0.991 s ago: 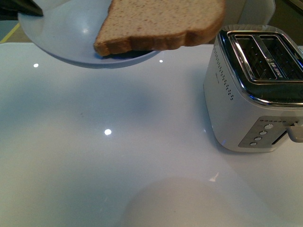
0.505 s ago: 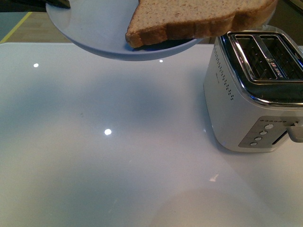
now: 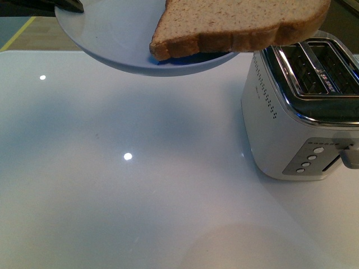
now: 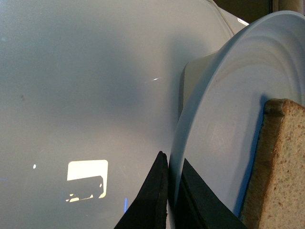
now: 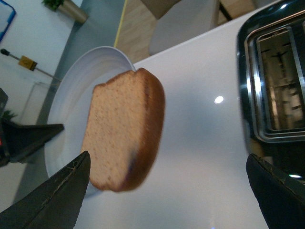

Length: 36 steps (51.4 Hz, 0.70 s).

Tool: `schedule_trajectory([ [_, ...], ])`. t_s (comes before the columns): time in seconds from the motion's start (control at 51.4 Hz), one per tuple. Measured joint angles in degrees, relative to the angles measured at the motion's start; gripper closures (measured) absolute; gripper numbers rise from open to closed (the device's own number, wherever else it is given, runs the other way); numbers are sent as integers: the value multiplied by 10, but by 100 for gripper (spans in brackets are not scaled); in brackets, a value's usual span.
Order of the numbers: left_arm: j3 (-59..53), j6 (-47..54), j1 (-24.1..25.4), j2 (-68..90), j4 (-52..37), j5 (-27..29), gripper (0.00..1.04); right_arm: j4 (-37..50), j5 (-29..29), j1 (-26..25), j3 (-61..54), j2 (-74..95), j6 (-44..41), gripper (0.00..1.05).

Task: Left arm holds plate, right arm toasts bread

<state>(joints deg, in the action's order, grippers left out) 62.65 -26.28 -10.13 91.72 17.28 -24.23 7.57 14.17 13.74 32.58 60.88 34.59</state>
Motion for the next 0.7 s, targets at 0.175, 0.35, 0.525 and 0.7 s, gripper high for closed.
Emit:
schedule_trajectory([
  [0.175,0,0,0,-1,3,-2,102,72,26,6,31,105,83,9],
  [0.35,0,-2,-2,-1,4,-9,102,95,32,17,50,154,124,9],
  [0.525,0,-4,-4,-1,4,-12,102,101,30,32,57,168,145,22],
  [0.7,0,-6,-4,-1,4,-12,102,102,27,41,57,167,159,46],
])
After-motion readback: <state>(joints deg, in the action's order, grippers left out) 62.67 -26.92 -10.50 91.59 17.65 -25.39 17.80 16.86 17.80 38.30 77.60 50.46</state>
